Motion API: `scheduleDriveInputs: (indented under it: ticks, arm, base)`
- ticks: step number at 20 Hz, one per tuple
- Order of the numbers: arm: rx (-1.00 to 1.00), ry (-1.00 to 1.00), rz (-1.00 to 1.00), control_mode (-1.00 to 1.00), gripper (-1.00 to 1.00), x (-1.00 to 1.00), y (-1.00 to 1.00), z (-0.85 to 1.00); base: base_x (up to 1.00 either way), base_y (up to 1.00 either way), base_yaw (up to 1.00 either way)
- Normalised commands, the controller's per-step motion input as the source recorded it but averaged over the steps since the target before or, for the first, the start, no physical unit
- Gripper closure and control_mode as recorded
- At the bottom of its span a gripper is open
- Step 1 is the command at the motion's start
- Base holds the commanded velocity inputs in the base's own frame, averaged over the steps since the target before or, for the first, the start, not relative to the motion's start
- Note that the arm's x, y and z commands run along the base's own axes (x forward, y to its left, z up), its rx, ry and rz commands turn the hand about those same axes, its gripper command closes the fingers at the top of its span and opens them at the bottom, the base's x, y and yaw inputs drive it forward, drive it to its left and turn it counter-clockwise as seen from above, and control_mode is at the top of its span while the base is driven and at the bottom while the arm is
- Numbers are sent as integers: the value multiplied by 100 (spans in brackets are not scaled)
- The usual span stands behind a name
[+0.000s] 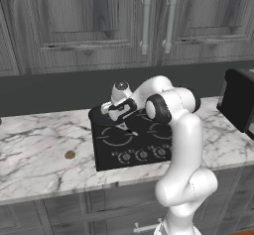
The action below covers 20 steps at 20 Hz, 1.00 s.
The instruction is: Put the lime and garlic in the pan. Then turn on the rear left burner and set the heat to medium.
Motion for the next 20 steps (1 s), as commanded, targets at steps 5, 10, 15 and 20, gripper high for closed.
scheduleDriveInputs:
  ticks: [5,10,15,20]
  arm:
    - [0,0,0,-100,-100,-18,0,8]
    - [0,0,0,-100,-100,-12,0,9]
    - [0,0,0,-100,-100,-24,6,21]
    - [0,0,0,-100,-100,-27,12,26]
  base:
    - [0,0,0]
    - [0,0,0]
    - [0,0,0]
    - [0,0,0]
